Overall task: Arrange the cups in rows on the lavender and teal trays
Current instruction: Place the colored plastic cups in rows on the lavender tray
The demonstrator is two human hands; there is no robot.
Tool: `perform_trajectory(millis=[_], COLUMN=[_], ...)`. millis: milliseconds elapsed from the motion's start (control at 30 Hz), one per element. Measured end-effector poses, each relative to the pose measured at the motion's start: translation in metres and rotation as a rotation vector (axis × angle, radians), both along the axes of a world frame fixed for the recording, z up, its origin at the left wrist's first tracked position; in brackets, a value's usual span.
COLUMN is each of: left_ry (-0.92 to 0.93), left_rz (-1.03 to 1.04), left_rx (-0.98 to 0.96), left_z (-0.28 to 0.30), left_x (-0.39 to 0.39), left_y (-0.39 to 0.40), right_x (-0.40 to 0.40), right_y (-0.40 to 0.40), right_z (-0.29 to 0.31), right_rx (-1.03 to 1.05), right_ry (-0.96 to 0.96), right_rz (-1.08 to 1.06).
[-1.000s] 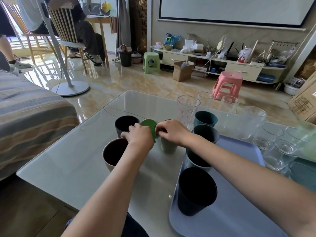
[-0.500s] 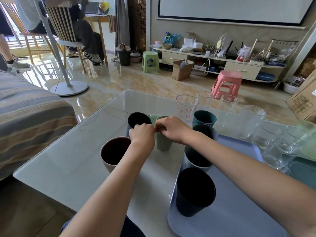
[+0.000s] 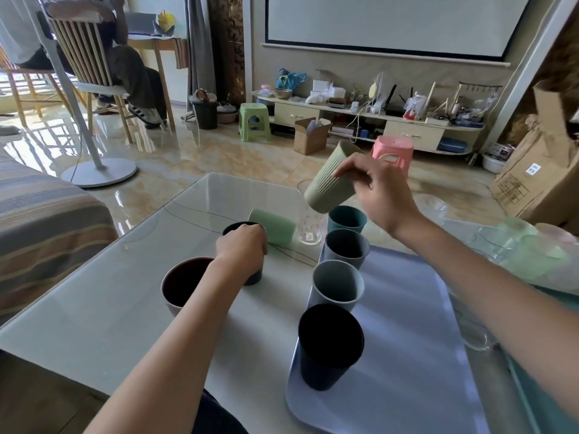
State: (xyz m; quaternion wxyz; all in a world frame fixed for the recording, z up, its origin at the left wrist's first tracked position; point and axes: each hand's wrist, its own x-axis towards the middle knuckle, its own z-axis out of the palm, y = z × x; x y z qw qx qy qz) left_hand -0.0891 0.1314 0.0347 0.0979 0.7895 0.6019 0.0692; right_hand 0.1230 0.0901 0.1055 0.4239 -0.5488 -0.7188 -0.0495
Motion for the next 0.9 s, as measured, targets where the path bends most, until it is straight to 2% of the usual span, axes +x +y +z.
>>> perform_trajectory(millis=[133,267,567,900], left_ry=[-0.016,-0.005,0.048,0.085], left_rz=[-0.029,-0.056,-0.128,-0.167], left_rx=[0.001,-0.005,-0.033,-0.044], left_z=[0.0,0.003,0.006,0.008], left_x=[0.003,0.008,0.02,0.032], left_y=[-0.004,-0.01,-0.016,-0.02], right_x=[0.051,0.082,0.101,0.101], right_y=[-0.017,-0.029,-0.01,0.01], right_z=[0.008,-0.016,-0.083,-0.098], right_rx=[0.001,-0.086,-0.393,-0.514], right_ry=[0.027,0.023,-0.017,-0.162], right_rz=[-0.135,-0.249,-0.257,-0.254])
